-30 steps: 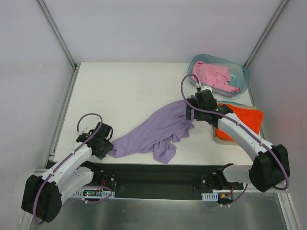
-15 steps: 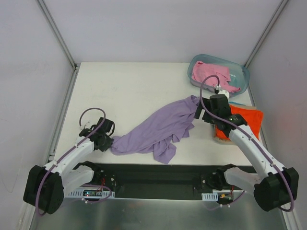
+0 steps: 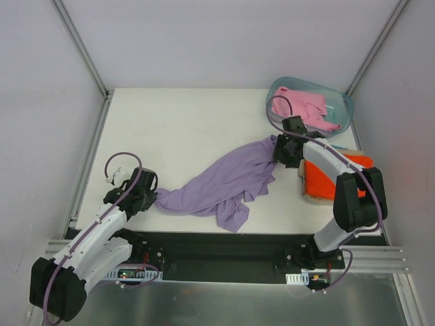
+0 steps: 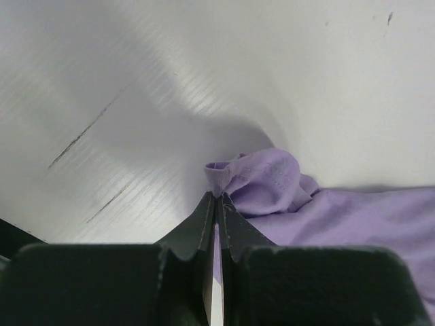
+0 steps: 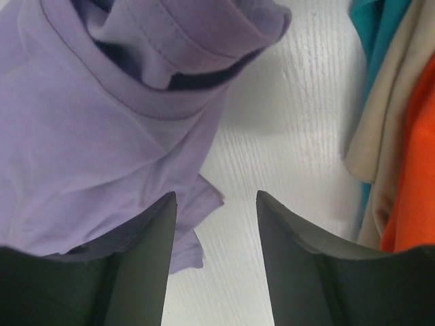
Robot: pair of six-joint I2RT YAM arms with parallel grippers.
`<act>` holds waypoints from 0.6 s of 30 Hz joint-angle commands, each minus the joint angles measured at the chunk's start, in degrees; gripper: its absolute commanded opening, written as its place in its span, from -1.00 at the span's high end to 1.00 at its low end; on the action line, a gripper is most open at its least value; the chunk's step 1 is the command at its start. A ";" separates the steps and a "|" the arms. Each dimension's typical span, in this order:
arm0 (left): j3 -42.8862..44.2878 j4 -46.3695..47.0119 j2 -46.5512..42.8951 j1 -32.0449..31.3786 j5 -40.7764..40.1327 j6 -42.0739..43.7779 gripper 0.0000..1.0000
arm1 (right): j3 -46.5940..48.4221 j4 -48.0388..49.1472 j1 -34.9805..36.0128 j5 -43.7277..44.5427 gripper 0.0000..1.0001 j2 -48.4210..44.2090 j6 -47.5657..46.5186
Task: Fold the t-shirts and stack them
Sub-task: Flatten out the tshirt
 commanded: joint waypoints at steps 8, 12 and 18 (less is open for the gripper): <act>0.68 0.17 -3.24 0.63 -1.77 0.53 1.00 | 5.66 -1.16 -0.27 0.35 0.10 9.75 -0.30; 0.68 0.17 -3.23 0.63 -1.15 0.71 1.00 | 6.10 0.69 -0.27 -1.14 0.11 12.13 -0.21; 0.51 0.17 -4.02 0.63 -0.98 0.88 1.00 | 4.96 5.43 -0.27 -4.12 0.23 14.07 0.23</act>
